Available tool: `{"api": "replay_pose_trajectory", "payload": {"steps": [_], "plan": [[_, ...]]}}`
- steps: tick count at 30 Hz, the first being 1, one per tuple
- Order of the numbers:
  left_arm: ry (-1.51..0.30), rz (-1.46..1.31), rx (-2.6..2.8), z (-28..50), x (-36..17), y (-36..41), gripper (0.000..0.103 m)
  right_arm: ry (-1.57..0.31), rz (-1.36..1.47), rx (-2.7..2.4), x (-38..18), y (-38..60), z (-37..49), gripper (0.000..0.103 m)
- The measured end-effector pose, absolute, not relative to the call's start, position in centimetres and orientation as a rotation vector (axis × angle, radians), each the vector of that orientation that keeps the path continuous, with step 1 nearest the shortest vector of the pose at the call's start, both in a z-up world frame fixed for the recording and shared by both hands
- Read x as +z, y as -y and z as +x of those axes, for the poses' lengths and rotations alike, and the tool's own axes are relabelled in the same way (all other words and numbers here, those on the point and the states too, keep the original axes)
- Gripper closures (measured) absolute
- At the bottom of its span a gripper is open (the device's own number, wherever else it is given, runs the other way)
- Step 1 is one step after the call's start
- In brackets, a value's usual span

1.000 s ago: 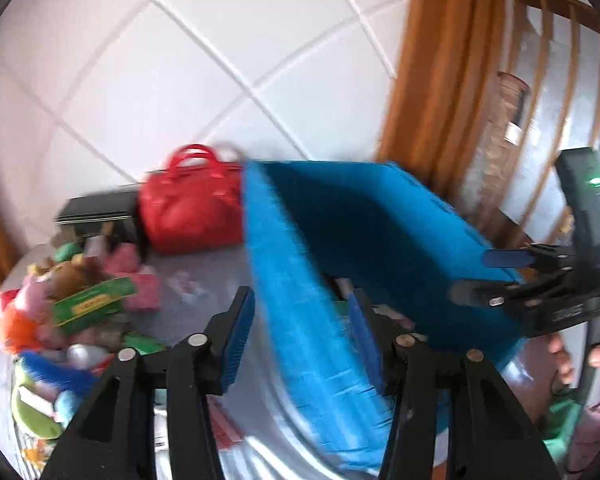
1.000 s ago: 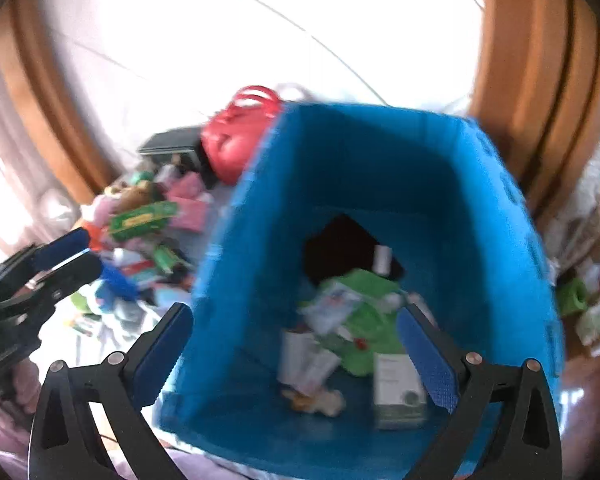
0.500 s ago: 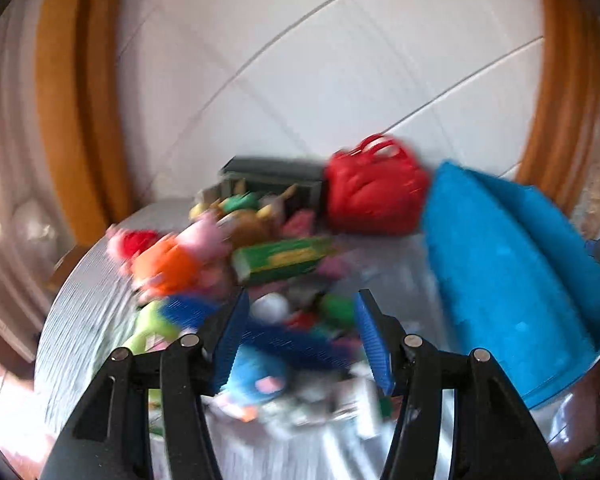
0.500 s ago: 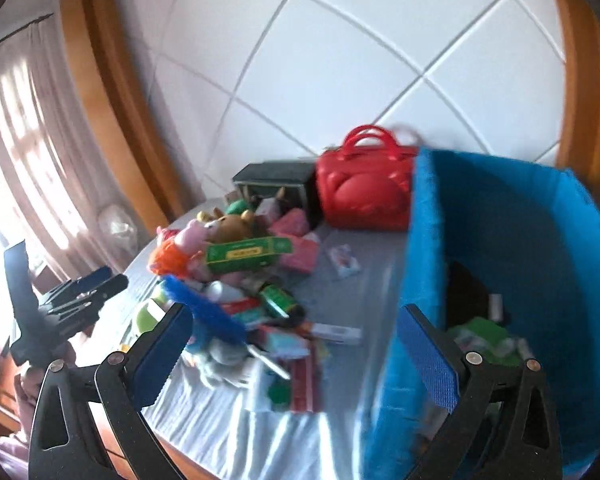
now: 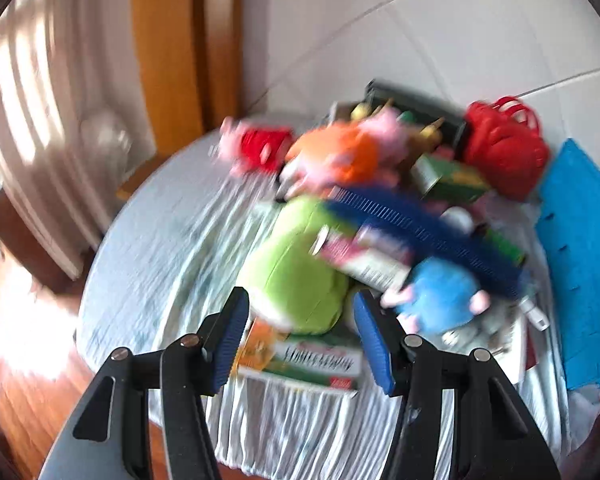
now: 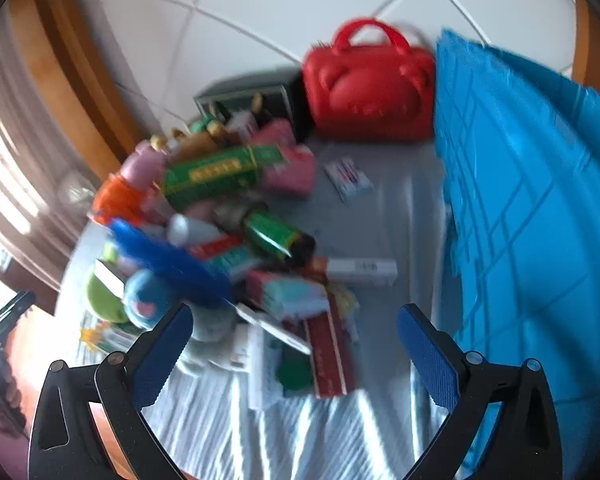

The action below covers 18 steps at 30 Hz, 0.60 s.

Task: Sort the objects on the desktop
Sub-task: 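Move both tools back over the heap toward the green-white medicine boxes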

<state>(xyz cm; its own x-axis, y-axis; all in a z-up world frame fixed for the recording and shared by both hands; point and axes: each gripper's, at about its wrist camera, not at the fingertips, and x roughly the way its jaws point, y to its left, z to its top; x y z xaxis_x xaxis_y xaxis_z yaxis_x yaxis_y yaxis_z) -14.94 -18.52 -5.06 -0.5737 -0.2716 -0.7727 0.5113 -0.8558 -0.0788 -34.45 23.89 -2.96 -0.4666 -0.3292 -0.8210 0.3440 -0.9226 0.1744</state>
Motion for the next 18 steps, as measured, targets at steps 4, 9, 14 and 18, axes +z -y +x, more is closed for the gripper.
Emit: {"api": "replay_pose_trajectory", "payload": {"steps": [4,9,14,18], "plan": [[-0.528,1.187,-2.319,-13.6,-10.0,20.2,0.049,-0.020,1.447,-2.368,-6.7,-23.7,-34.1,0.000],[-0.563,1.305,-2.181,-12.6,-15.0,21.5,0.049,-0.005,1.560,-2.333,-10.5,-24.2,-33.6,0.000],[-0.569,1.341,-2.204,-13.0,-16.1,19.6,0.049,0.021,1.633,-2.290,-13.0,-24.1,-33.1,0.000],[-0.558,1.355,-2.289,-14.8,-15.6,16.9,0.049,-0.030,1.635,-2.243,-14.2,-21.9,-32.7,0.004]]}}
